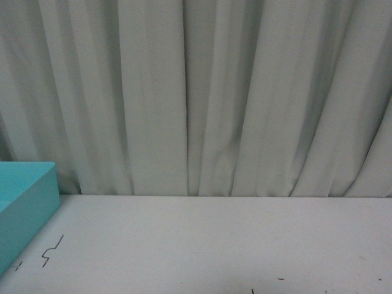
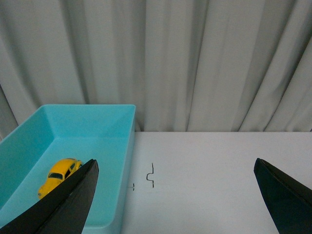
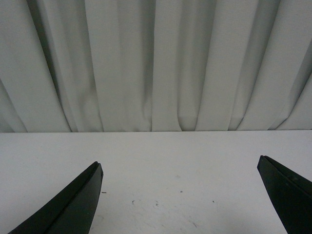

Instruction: Wind up and store yellow beetle toy

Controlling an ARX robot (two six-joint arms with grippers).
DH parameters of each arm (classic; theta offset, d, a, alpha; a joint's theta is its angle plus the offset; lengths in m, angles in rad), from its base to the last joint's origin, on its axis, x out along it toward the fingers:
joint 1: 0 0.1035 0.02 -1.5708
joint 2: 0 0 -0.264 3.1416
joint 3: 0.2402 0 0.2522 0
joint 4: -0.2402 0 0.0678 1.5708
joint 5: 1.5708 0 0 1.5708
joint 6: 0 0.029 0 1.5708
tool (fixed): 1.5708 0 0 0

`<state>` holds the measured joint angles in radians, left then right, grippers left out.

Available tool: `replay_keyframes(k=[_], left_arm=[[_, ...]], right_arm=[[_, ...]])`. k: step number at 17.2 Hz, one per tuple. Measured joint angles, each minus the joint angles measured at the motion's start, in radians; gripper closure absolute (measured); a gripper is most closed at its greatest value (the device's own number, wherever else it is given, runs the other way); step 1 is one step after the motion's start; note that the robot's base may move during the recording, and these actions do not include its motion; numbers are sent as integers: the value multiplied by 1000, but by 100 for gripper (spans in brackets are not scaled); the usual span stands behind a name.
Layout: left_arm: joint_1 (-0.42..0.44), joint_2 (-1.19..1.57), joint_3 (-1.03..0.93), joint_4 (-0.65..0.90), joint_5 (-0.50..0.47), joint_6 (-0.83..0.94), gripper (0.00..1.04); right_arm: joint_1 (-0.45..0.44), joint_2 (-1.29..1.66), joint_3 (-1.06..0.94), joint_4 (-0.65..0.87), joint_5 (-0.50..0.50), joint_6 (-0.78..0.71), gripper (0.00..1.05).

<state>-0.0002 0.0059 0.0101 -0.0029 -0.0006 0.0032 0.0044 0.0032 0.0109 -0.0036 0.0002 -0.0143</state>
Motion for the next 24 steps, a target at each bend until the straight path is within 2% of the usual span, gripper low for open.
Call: replay_keyframes(k=[24], left_arm=[[0,0,0,0,0,0,7]], right_arm=[[0,0,0,0,0,0,7]])
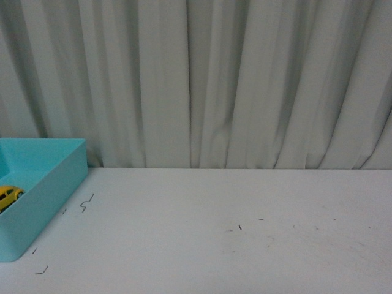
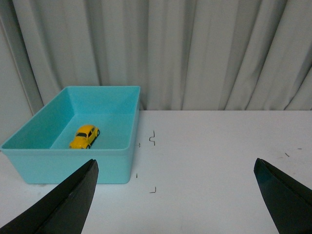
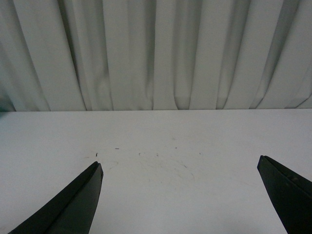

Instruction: Wind up and store yellow beetle toy

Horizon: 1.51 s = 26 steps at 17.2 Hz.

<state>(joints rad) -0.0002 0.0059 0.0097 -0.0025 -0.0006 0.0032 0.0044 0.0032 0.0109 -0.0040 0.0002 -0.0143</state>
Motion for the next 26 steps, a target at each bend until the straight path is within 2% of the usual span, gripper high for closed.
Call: replay_keyframes(k=[26], left_arm=[[0,0,0,0,0,0,7]], right_arm=[[0,0,0,0,0,0,7]])
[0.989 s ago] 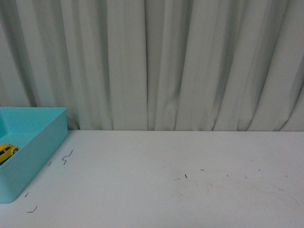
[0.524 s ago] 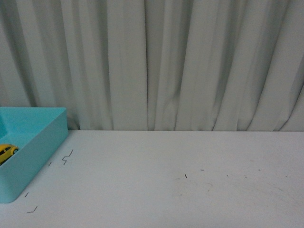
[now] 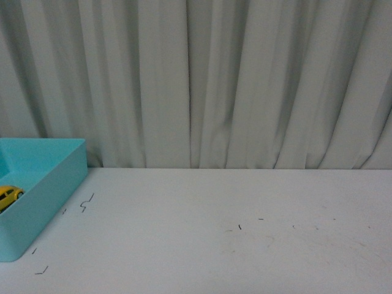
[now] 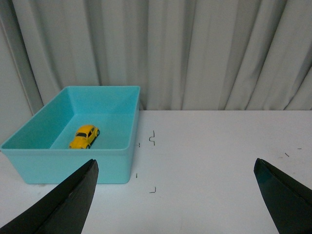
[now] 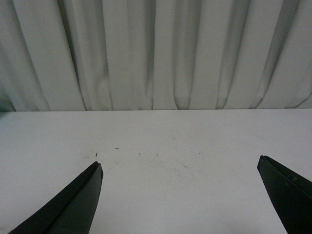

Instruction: Wind up and store yellow beetle toy

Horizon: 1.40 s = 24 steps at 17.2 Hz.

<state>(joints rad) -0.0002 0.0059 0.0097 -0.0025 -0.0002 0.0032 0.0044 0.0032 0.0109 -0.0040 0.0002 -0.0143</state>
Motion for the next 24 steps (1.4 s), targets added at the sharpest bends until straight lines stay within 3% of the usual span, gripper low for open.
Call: replay_keyframes(k=[24], left_arm=[[0,0,0,-1,0,0,7]], right_arm=[[0,0,0,0,0,0,7]])
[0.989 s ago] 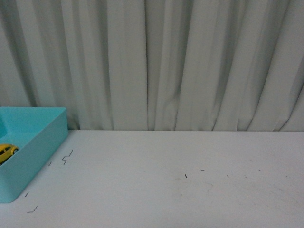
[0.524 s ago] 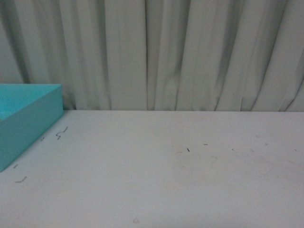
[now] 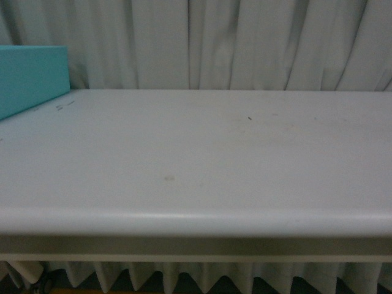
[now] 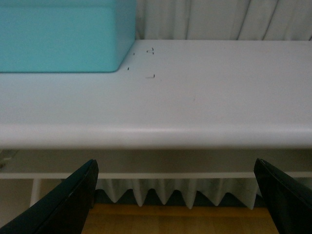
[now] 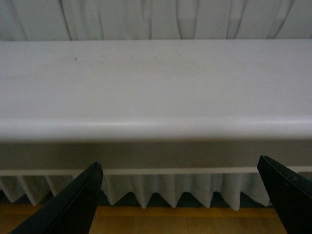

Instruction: Wind up and store yellow beetle toy

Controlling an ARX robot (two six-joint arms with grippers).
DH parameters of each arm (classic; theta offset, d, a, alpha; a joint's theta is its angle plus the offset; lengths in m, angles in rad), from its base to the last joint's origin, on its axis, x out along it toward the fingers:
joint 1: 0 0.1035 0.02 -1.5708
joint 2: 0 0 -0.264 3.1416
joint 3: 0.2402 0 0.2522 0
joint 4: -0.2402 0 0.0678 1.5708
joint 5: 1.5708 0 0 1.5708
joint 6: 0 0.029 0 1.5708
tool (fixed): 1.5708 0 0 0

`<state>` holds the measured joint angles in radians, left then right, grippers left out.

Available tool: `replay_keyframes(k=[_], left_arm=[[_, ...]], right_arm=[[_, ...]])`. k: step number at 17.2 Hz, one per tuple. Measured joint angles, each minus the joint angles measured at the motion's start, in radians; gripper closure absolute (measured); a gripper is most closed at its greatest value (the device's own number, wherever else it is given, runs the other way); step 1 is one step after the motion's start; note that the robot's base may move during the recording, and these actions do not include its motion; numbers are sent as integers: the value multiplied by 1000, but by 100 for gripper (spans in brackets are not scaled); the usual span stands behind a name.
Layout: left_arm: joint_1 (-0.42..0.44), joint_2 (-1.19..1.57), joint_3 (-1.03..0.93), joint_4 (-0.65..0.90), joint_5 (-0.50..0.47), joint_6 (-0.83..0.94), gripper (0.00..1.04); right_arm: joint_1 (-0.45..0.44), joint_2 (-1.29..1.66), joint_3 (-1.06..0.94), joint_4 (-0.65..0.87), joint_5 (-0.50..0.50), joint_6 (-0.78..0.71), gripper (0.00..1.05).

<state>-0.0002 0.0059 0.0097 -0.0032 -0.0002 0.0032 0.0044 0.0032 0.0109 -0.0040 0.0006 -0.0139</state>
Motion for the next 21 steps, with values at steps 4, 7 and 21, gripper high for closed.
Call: replay_keyframes(k=[4,7,21], left_arm=[[0,0,0,-1,1,0,7],[0,0,0,0,0,0,7],[0,0,0,0,0,0,7]], right_arm=[[0,0,0,0,0,0,7],[0,0,0,0,0,0,7],[0,0,0,0,0,0,7]])
